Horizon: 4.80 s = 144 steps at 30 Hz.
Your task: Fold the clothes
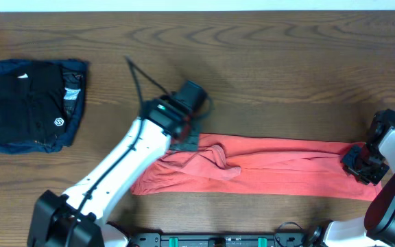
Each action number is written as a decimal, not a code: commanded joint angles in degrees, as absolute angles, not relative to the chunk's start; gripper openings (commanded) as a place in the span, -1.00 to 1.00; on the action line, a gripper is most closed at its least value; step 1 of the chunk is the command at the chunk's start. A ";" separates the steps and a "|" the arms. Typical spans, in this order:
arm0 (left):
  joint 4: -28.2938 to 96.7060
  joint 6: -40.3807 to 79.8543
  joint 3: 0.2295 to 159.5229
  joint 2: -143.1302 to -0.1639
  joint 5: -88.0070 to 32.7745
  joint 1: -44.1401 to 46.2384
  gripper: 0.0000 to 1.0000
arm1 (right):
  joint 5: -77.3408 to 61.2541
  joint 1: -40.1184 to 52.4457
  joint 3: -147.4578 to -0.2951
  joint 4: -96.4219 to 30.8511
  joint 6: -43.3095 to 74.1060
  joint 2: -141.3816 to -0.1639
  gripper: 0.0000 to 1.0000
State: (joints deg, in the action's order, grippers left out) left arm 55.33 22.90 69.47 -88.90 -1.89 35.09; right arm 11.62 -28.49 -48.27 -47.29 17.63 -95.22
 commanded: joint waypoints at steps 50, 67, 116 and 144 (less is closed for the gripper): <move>42.33 22.52 69.41 -93.69 -0.62 45.89 -0.17 | 10.24 -29.04 -47.05 -44.69 18.17 -96.66 -0.42; 47.83 23.22 65.43 -96.12 8.14 29.98 -0.15 | 10.02 -29.04 -47.05 -44.71 18.15 -96.66 -0.42; 34.59 30.46 58.83 -95.50 -13.08 45.67 -0.24 | 10.00 -29.04 -47.05 -44.62 18.17 -96.66 -0.41; 51.79 22.94 65.49 -78.94 -13.26 29.80 0.15 | 3.16 -29.04 -69.28 -66.19 5.91 -96.64 0.31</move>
State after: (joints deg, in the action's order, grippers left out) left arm 50.59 24.12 65.08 -79.66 -13.54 31.46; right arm 4.69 -28.93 -65.69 -64.58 12.75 -96.75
